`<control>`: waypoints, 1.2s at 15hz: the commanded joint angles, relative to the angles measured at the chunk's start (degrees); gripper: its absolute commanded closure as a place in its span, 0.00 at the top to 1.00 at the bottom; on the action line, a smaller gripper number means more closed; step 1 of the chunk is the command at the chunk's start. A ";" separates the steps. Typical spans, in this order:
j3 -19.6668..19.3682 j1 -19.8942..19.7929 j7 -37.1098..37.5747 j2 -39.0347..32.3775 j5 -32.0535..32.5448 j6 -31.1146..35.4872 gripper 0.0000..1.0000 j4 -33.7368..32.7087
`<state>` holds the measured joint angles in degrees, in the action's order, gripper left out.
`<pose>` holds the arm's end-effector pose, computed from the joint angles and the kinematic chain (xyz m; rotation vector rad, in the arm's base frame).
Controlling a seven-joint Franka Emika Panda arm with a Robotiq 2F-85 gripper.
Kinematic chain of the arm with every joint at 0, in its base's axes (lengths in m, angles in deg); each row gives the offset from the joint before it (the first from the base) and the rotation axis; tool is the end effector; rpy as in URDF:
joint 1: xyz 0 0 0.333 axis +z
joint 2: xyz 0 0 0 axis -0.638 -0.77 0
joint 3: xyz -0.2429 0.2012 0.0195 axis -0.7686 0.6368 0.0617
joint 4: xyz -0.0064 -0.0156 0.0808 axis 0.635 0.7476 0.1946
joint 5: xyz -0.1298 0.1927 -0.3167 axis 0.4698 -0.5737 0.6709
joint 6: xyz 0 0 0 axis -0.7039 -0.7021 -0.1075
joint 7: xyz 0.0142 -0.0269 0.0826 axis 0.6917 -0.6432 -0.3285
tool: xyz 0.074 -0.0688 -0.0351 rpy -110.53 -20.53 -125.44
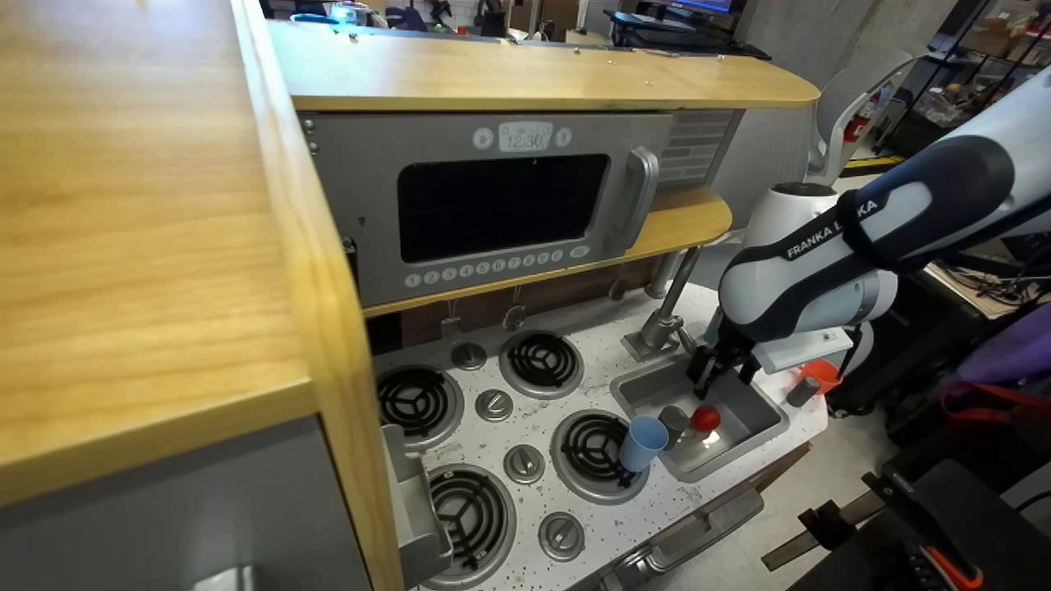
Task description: Take the red object and put it in the sink
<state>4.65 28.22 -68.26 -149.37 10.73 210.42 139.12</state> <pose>0.6019 -0.1915 -0.0237 3.0213 -0.1260 -0.2084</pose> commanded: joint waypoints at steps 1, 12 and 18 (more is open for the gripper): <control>2.16 -2.79 -2.41 9.47 -1.32 2.16 1.00 10.19; 4.82 -16.81 -20.14 37.69 -7.90 -0.45 1.00 28.29; 2.80 -15.17 -19.54 36.83 -7.63 -0.52 1.00 27.04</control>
<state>8.63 11.84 -87.26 -112.58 3.98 210.04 166.19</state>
